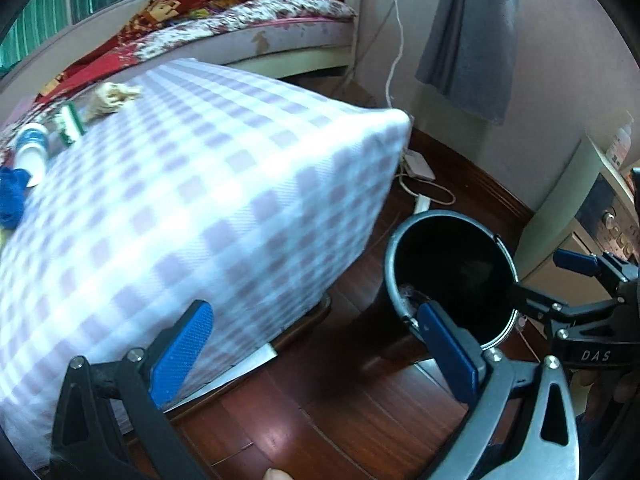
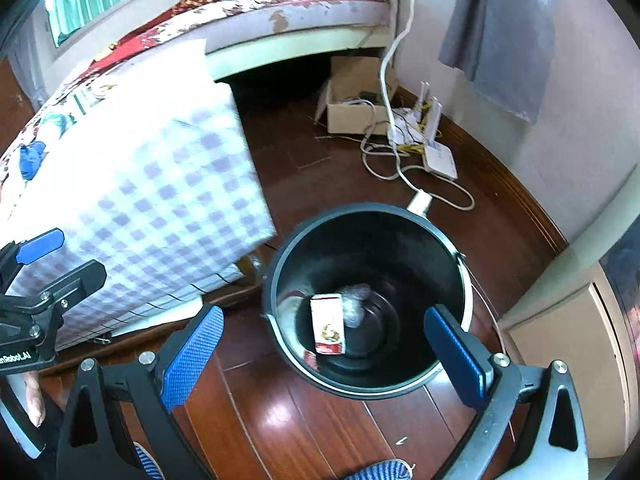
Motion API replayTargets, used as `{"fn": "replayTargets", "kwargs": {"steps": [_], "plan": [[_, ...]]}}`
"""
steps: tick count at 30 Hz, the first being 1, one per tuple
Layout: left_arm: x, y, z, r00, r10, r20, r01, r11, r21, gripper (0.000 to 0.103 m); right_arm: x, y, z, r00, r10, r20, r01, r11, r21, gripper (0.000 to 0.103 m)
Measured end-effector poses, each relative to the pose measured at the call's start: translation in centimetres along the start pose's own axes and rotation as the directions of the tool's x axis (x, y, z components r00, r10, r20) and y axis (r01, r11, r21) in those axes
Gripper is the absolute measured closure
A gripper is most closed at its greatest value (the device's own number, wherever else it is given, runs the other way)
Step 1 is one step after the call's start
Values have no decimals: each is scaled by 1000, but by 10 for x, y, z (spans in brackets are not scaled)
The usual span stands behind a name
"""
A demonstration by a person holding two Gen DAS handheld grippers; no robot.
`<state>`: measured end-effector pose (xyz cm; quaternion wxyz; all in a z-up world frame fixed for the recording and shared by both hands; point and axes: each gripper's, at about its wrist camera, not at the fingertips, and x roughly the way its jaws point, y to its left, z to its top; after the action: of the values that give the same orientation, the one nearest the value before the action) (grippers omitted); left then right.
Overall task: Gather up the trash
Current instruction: 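Move both open tools back over the bed toward the remaining trash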
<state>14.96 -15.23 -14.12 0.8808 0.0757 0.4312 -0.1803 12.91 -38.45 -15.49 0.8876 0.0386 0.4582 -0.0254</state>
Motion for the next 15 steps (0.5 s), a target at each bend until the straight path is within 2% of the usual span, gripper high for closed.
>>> {"fn": "replayTargets", "kwargs": {"steps": [5,8,10,15], "plan": [[-24,20,-4,998,47,44,-45,999,-29,0,-16,29,8,999,35,37,-35,999,-22,1],[-37,35,-4,995,75,67,-71,996,-57,0,-27,45,12,994,86,74,-85,996,-26,1],[-45,46,-4,993,76,85,-69,994,-83,0,-34,57,14,985,131,109,-128,991,-35,1],[-68,76,-7,986,109,128,-91,986,-139,1,-45,83,19,964,184,191,-172,982,-75,1]]}}
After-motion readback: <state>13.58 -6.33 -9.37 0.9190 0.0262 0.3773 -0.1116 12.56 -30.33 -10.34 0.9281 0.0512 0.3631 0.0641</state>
